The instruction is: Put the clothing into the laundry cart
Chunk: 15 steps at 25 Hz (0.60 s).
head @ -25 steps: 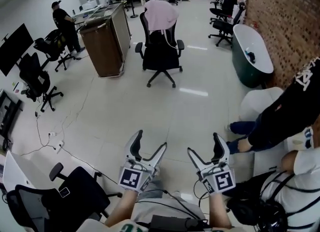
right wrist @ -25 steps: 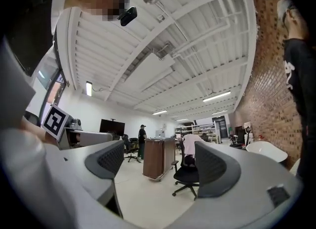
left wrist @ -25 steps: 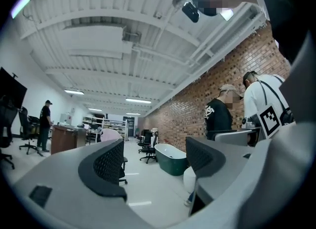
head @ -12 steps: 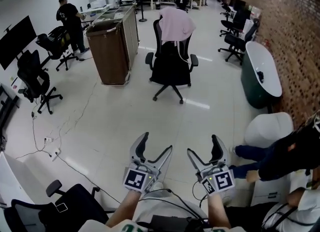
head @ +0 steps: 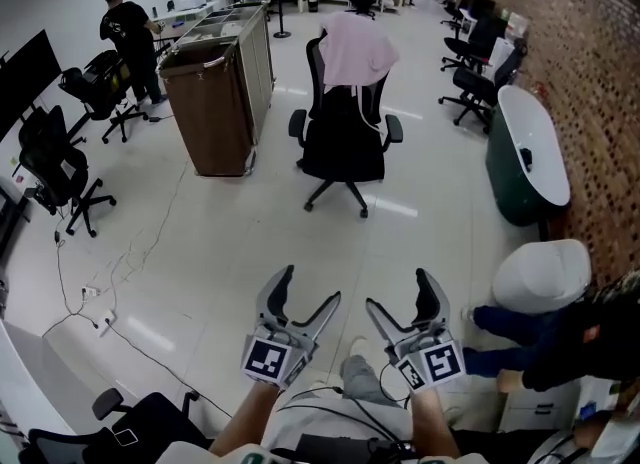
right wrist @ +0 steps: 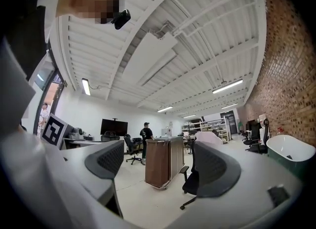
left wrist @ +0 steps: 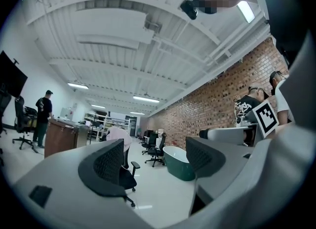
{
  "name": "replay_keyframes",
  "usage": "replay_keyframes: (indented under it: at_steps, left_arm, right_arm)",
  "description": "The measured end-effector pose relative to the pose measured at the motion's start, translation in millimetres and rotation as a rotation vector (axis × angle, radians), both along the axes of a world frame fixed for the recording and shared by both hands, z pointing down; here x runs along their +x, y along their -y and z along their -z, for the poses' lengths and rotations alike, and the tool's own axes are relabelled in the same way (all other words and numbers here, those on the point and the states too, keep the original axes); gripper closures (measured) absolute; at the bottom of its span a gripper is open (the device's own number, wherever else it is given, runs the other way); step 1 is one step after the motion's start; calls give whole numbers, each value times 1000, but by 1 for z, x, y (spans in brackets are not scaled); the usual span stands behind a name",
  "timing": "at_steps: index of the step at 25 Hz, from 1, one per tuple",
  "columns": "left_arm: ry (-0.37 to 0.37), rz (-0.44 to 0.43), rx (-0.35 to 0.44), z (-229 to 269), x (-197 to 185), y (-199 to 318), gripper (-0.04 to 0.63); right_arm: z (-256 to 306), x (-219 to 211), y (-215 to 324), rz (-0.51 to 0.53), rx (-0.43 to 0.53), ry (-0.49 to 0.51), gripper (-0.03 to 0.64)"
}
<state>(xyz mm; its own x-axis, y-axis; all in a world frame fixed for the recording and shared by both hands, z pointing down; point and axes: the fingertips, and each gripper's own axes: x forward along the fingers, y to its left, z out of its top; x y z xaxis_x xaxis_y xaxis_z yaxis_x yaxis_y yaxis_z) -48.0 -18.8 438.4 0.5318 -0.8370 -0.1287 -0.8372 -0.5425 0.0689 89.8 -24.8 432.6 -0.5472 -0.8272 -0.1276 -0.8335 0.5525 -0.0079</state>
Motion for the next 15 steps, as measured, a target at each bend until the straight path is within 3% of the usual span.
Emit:
replay_keyframes:
  at_steps: [6, 15]
  left_arm:
    - [14, 12, -12, -10, 25, 87, 224]
    - [23, 103, 17, 9, 65, 231, 224]
  right_arm:
    - [-5, 14, 91, 29, 70, -67, 152]
    - [1, 56, 242, 113, 76, -38, 152]
